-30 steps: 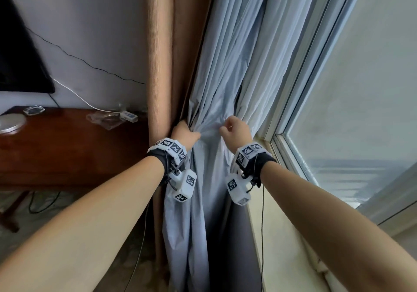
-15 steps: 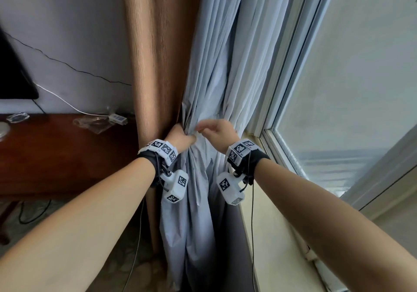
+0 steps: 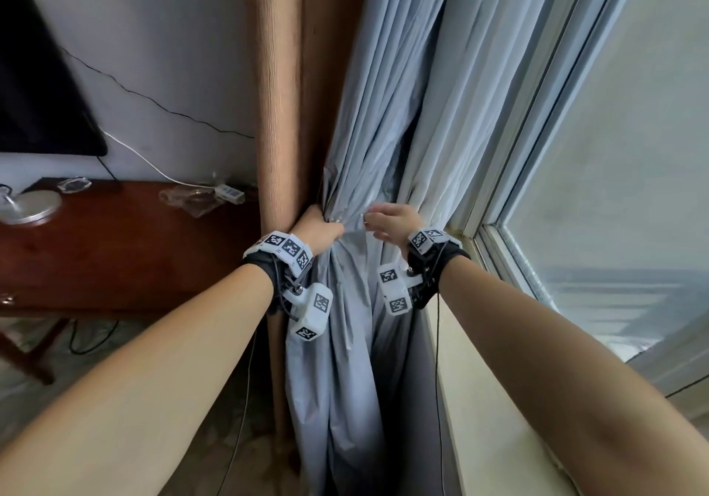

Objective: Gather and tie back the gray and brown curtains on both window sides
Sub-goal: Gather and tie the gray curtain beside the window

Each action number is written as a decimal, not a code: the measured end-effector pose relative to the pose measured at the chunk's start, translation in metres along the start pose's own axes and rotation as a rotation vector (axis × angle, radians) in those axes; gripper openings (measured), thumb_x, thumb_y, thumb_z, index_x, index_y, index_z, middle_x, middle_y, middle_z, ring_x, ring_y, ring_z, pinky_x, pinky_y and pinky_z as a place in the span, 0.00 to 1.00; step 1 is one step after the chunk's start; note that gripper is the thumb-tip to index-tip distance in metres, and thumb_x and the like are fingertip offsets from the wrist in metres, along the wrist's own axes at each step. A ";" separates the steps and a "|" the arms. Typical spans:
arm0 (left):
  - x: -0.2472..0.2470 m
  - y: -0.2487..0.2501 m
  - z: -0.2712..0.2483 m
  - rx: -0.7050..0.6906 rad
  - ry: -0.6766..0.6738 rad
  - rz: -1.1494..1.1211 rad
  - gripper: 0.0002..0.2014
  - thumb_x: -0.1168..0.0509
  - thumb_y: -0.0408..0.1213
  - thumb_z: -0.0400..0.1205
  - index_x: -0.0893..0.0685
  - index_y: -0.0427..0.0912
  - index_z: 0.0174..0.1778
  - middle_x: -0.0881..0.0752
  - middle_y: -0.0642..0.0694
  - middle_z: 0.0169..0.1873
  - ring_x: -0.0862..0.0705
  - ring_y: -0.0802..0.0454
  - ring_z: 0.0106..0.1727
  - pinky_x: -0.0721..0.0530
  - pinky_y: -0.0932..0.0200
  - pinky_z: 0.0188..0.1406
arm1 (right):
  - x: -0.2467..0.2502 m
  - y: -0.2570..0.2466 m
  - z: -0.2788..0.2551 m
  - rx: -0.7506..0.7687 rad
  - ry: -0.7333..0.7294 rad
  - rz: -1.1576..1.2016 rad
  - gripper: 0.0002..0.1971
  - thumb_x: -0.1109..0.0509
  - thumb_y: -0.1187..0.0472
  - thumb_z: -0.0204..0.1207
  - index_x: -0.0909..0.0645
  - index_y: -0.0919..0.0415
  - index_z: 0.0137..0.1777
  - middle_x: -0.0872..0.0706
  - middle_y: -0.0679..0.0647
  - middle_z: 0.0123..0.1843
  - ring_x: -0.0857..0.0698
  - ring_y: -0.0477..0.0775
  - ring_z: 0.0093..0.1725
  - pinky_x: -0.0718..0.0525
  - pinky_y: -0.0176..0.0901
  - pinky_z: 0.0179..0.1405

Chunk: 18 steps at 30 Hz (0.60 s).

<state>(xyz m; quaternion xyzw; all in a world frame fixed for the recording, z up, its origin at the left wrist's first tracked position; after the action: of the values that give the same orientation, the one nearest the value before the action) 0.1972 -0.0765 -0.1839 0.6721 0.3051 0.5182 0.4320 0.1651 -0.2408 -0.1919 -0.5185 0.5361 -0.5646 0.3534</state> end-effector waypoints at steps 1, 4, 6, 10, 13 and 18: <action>0.002 -0.001 0.001 0.000 0.000 0.002 0.22 0.31 0.33 0.68 0.19 0.33 0.59 0.15 0.39 0.51 0.17 0.43 0.54 0.21 0.55 0.55 | 0.003 -0.001 0.002 0.021 0.032 -0.008 0.07 0.30 0.67 0.79 0.12 0.57 0.44 0.11 0.54 0.42 0.13 0.48 0.42 0.13 0.44 0.53; 0.005 -0.001 0.001 0.017 0.006 0.019 0.22 0.32 0.37 0.66 0.20 0.34 0.55 0.15 0.41 0.50 0.17 0.43 0.53 0.20 0.55 0.54 | 0.008 0.000 0.005 0.042 0.071 0.017 0.09 0.34 0.71 0.80 0.15 0.60 0.42 0.12 0.55 0.37 0.14 0.49 0.36 0.15 0.42 0.45; 0.007 0.000 0.002 0.016 0.025 0.020 0.14 0.32 0.31 0.73 0.22 0.36 0.54 0.17 0.42 0.47 0.18 0.44 0.51 0.23 0.57 0.51 | 0.021 0.003 0.010 0.048 0.168 -0.095 0.10 0.37 0.71 0.80 0.18 0.59 0.43 0.12 0.54 0.39 0.14 0.52 0.37 0.15 0.47 0.43; 0.000 0.007 -0.002 0.007 -0.032 0.022 0.11 0.34 0.25 0.73 0.20 0.35 0.50 0.20 0.46 0.38 0.19 0.44 0.48 0.25 0.60 0.46 | 0.036 0.011 0.016 -0.027 0.174 -0.146 0.35 0.31 0.66 0.72 0.33 0.59 0.81 0.26 0.55 0.77 0.24 0.57 0.73 0.22 0.54 0.69; -0.006 0.010 -0.007 0.025 -0.092 0.029 0.19 0.34 0.28 0.59 0.20 0.34 0.47 0.18 0.40 0.41 0.20 0.44 0.46 0.20 0.56 0.47 | 0.019 0.020 0.017 -0.101 0.037 0.152 0.48 0.28 0.68 0.66 0.43 0.49 0.86 0.38 0.47 0.85 0.35 0.55 0.81 0.28 0.59 0.70; -0.012 0.007 -0.001 0.035 -0.116 0.041 0.26 0.37 0.32 0.51 0.18 0.34 0.48 0.16 0.38 0.44 0.18 0.42 0.47 0.15 0.49 0.51 | -0.013 0.015 0.016 -0.069 -0.081 0.159 0.19 0.28 0.69 0.75 0.15 0.54 0.64 0.11 0.48 0.50 0.15 0.45 0.51 0.15 0.48 0.58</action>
<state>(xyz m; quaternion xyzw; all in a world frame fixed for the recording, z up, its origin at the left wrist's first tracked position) 0.1928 -0.0896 -0.1832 0.7146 0.2747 0.4819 0.4263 0.1813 -0.2352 -0.2108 -0.5087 0.5800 -0.4943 0.4006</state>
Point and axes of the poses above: each hand's wrist, its own z-axis towards the middle knuckle, its own x-axis out of the back of the hand, y = z × x, the point moved 10 cm from there along z, towards the middle knuckle
